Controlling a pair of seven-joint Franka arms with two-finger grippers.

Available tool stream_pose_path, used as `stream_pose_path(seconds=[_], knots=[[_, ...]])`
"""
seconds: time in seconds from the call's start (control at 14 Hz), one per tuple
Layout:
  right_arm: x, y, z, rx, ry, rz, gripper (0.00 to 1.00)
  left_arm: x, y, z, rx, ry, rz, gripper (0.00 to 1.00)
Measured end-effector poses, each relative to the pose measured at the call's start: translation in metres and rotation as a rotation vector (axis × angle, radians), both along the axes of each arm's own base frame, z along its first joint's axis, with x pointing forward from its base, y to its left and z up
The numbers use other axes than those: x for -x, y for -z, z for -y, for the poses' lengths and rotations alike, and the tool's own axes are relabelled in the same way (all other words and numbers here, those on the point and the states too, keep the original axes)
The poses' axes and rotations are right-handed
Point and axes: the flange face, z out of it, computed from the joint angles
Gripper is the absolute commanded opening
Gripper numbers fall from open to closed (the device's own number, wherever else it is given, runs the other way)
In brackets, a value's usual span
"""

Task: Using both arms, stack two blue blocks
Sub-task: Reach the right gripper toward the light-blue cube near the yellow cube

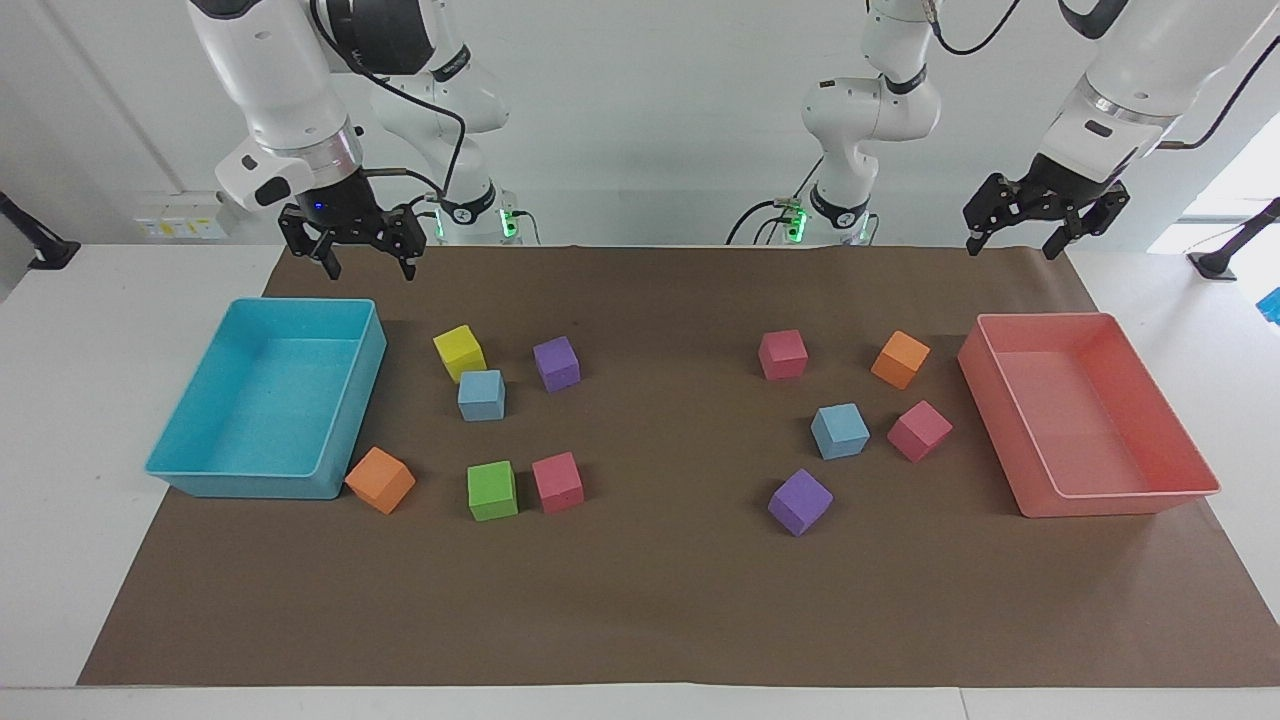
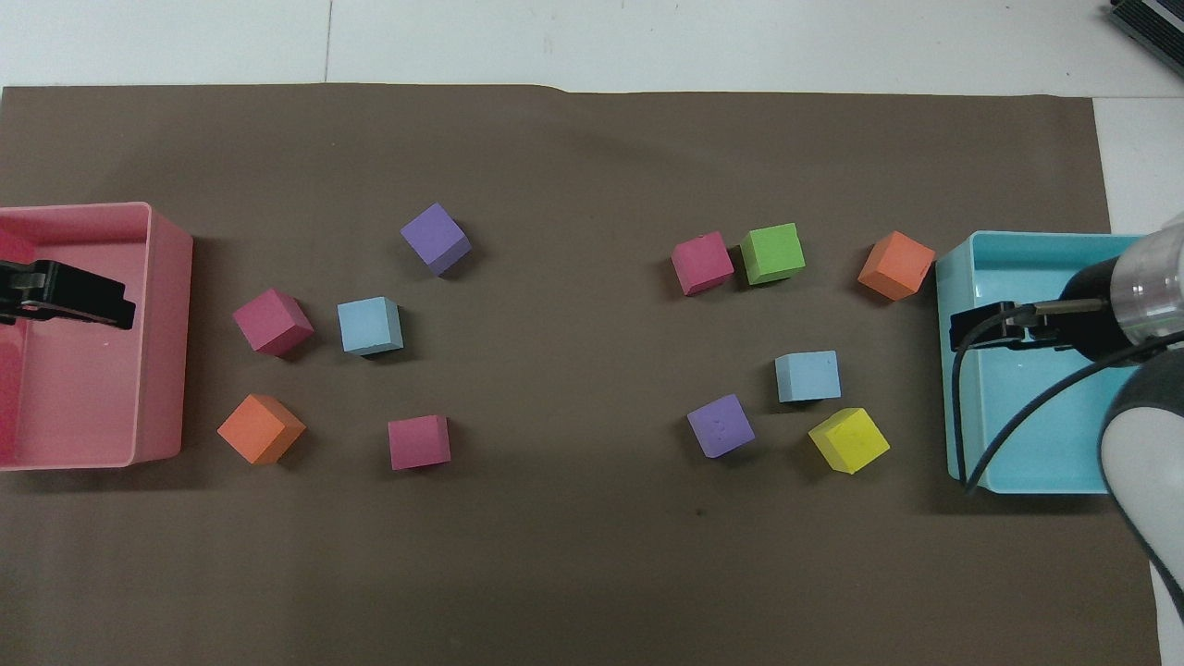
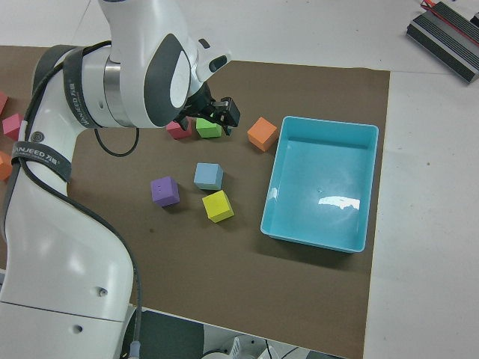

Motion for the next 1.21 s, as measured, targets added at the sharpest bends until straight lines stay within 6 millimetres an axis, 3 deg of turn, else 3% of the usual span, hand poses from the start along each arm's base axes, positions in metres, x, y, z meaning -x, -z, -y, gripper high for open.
stream_pose_path(seconds=[0.21,0.43,0.64,0.86,1.21], knots=[[-0.002,0.013,-0.01,0.0,-0.018,-0.003,1.0,0.0,0.0,0.0,0.0,0.0,0.0,1.0],[-0.006,0.041,-0.026,-0.001,-0.034,0.01,1.0,0.0,0.0,0.0,0.0,0.0,0.0,1.0],[-0.012,0.08,-0.037,-0.001,-0.024,0.005,1.0,0.0,0.0,0.0,0.0,0.0,0.0,1.0],[-0.02,0.137,-0.058,-0.004,-0.014,0.017,1.0,0.0,0.0,0.0,0.0,0.0,0.0,1.0],[-0.012,0.196,-0.064,-0.007,-0.024,0.025,1.0,0.0,0.0,0.0,0.0,0.0,0.0,1.0]])
